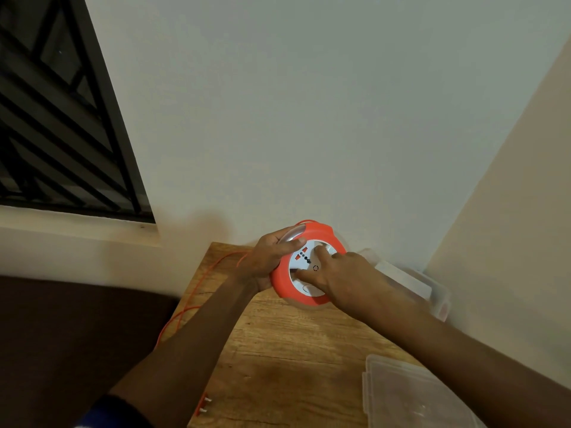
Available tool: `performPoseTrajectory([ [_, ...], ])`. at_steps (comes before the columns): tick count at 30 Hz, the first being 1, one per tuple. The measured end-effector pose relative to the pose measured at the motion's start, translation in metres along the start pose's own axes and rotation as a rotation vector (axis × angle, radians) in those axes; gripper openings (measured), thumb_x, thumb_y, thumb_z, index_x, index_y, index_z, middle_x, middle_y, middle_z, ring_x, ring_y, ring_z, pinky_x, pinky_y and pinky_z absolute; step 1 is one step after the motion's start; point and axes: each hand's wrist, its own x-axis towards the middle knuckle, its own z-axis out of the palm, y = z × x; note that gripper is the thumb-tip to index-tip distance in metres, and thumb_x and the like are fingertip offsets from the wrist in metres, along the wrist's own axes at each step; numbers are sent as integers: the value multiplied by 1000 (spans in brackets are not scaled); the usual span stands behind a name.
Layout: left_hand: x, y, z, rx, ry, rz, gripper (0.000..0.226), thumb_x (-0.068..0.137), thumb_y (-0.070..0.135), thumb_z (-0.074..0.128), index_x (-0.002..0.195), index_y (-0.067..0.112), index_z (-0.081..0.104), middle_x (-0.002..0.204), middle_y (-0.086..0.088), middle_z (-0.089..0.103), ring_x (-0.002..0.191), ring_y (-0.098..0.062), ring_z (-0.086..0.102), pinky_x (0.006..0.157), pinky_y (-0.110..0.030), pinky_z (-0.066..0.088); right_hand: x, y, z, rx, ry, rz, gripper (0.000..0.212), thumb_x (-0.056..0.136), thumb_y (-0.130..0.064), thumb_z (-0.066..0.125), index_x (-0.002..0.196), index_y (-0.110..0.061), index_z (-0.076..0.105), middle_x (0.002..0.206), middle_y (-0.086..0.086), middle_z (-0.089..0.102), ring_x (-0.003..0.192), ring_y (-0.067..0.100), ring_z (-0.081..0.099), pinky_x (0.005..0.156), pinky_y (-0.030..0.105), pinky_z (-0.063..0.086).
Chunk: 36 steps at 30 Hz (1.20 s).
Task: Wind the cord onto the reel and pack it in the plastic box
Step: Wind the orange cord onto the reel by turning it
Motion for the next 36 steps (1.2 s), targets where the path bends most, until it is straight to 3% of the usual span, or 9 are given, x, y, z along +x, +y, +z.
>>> performPoseTrajectory([
  [8, -3, 2, 1, -10, -1, 20, 57, 89, 26, 75, 143, 18, 58, 127, -11, 75, 108, -32, 75, 77, -41, 63, 9, -2, 3, -53, 72, 59, 81, 81, -39, 73, 144, -32, 23, 128, 17, 58, 106, 36, 63, 91, 48, 48],
  [12, -3, 2, 3, -75, 32, 38, 47, 94, 21, 72, 140, 19, 60, 128, -13, 74, 111, -34, 74, 79, -43, 63, 16, -4, 14, 40, 149, 240, 71, 89, -52, 53, 146, -29, 18, 113, 11, 68, 92, 31, 67, 84, 41, 47],
  [14, -2, 2, 5, -85, 42, 67, 39, 98, 18, 69, 136, 22, 63, 129, -10, 74, 111, -31, 74, 79, -41, 63, 16, -4, 15, 299, 230, 389, 60, 88, -55, 50, 141, -33, 32, 105, 5, 71, 86, 24, 68, 75, 34, 47],
  [18, 0, 1, 5, -65, 109, 124, 32, 96, 16, 72, 125, 30, 69, 143, -6, 65, 118, -32, 71, 84, -44, 63, 14, 3, 7, 1553, 159, 713, 46, 84, -33, 70, 127, -40, 56, 126, -3, 59, 97, 21, 66, 71, 35, 60],
  [21, 0, -2, 0, -59, 119, 114, 31, 94, 19, 73, 123, 31, 71, 139, -9, 68, 112, -31, 74, 76, -41, 63, 8, 5, 6, 1813, 38, 715, 58, 80, -22, 75, 131, -40, 54, 130, 1, 54, 80, 24, 74, 74, 41, 61],
  [23, 0, -3, -2, -67, 99, 92, 37, 94, 21, 74, 131, 27, 68, 134, -11, 70, 108, -34, 75, 74, -43, 63, 5, 6, 6, 1631, 26, 650, 64, 79, -26, 75, 135, -38, 48, 128, -2, 52, 74, 23, 74, 73, 38, 60],
  [28, 1, -3, 3, -26, 94, 65, 40, 89, 25, 76, 128, 31, 68, 124, -6, 76, 104, -31, 77, 73, -41, 63, -3, 10, 8, 432, 157, 364, 47, 90, -36, 56, 135, -32, 45, 119, 2, 67, 97, 23, 66, 81, 35, 54],
  [32, 5, -1, 0, -32, 106, 57, 44, 96, 24, 71, 139, 26, 61, 128, -10, 73, 109, -36, 74, 78, -48, 63, -5, 6, 5, 283, 143, 85, 47, 87, -27, 68, 132, -29, 54, 146, 12, 39, 121, 34, 51, 89, 43, 54],
  [36, 6, 2, -5, 0, 100, 45, 49, 95, 26, 70, 143, 24, 58, 132, -13, 71, 112, -40, 72, 81, -51, 63, 0, 5, 7, 231, 142, 90, 58, 88, -26, 68, 139, -38, 43, 153, 14, 27, 133, 36, 39, 96, 46, 50],
])
